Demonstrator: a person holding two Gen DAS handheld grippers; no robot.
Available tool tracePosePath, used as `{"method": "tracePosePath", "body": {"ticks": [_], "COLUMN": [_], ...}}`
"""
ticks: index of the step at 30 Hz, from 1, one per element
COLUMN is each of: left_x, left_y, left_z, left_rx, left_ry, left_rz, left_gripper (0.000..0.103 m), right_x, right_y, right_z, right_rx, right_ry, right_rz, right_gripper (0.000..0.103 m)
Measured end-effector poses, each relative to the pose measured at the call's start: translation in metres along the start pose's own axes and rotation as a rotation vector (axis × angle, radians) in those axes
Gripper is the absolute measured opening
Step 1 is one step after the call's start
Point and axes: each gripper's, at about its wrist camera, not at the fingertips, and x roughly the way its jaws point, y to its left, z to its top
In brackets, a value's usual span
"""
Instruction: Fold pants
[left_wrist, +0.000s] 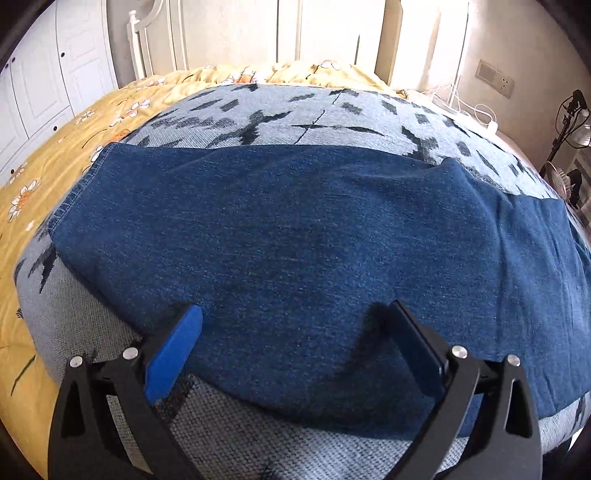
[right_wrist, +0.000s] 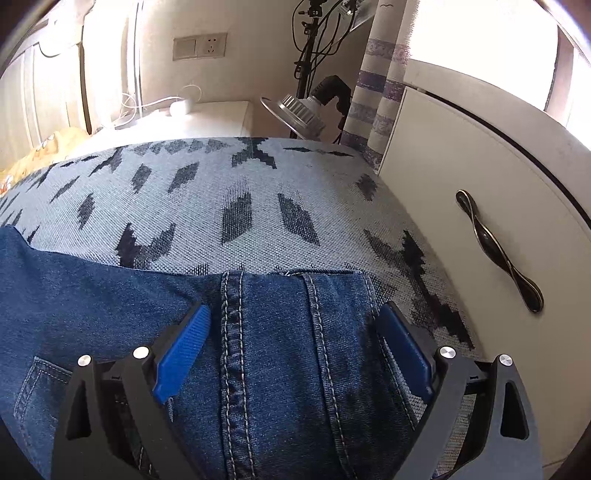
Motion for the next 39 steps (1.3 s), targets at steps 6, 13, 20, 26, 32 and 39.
{"method": "tracePosePath", "body": {"ticks": [6,13,20,26,32,39], "left_x": [0.002,-0.007,-0.038,-0.050,-0.038,-0.038], "left_y": [0.002,0.019,0.044,-0.002,-0.009,-0.012], "left_z": [0.004,0.001,-0.006,-0.014,-0.027,-0.044], "left_rx": [-0.001,-0.061,-0.132,0.040,0.092,0.105], "left_ry": [0.024,0.039,-0.010,-0.080,-0.115,-0.193], "left_rz": [-0.006,0.024,-0.012,-0.129,-0.130,-0.166], "left_gripper": [0.102,0.102,0.055,0.048,0.052,0.064], "right_x": [-0.104,-0.104,-0.101,-0.102,-0.115,-0.186], "right_y": [0.061,0.098,0.091,0.090,0.095,0.214], "right_z": [-0.032,-0.080,-0.100,-0.103,-0.096,-0.047], "right_rx": [-0.141,-0.163,-0.207,-0.192,-0.147,-0.191], "right_ry": [-0.087,0.095,0.109,0.102,0.120,-0.004], "right_rz": [0.304,0.359,0.324,0.314,0.230,0.615], "right_gripper": [0.087,0.080,0.080,0.083,0.085,0.088]}}
